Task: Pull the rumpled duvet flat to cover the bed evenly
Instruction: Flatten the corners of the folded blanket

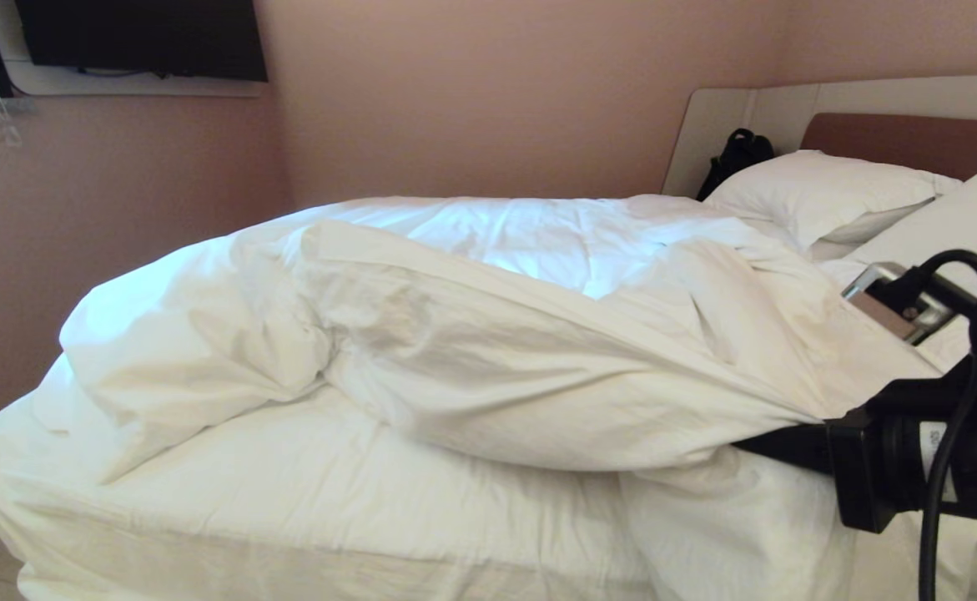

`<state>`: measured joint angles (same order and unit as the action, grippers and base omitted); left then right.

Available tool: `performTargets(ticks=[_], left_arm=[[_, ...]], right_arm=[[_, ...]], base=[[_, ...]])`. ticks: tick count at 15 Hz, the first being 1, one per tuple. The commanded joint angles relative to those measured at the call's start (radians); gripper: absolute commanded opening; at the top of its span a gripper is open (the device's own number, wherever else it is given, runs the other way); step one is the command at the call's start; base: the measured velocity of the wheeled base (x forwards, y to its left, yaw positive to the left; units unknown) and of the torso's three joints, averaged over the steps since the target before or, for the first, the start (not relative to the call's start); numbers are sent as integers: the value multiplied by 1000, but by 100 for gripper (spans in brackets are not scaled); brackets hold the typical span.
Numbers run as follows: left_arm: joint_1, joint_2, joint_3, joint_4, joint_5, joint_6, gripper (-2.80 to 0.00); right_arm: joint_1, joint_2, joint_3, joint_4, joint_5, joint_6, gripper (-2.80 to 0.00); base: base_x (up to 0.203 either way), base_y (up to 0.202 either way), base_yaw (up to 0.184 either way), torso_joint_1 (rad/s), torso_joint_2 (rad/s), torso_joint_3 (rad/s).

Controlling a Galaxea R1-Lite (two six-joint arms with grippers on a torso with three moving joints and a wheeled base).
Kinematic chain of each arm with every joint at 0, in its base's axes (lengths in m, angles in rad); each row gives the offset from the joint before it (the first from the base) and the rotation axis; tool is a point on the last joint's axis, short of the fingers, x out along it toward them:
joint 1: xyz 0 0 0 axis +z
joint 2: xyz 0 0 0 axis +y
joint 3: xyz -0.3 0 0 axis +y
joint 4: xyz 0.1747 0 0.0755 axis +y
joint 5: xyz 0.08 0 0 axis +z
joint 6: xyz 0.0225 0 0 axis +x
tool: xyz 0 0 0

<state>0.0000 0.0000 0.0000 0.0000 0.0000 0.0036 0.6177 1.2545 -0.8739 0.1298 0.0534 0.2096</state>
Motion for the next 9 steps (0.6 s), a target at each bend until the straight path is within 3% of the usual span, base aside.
performTargets(ticks=[1, 7, 8, 9], left_arm=[[0, 0, 0, 0, 0, -1, -280], [0, 0, 0, 0, 0, -1, -280], [0, 0, 0, 0, 0, -1, -280], [0, 0, 0, 0, 0, -1, -280]], right_arm=[[1, 2, 53, 1, 1, 1, -280], [7, 2, 120, 1, 34, -1, -280], [7, 2, 119, -1, 35, -1, 0], [7, 1, 115, -2, 36, 1, 0]], base=[[0, 0, 0, 0, 0, 0], [0, 0, 0, 0, 0, 0], [0, 0, 0, 0, 0, 0], [0, 0, 0, 0, 0, 0]])
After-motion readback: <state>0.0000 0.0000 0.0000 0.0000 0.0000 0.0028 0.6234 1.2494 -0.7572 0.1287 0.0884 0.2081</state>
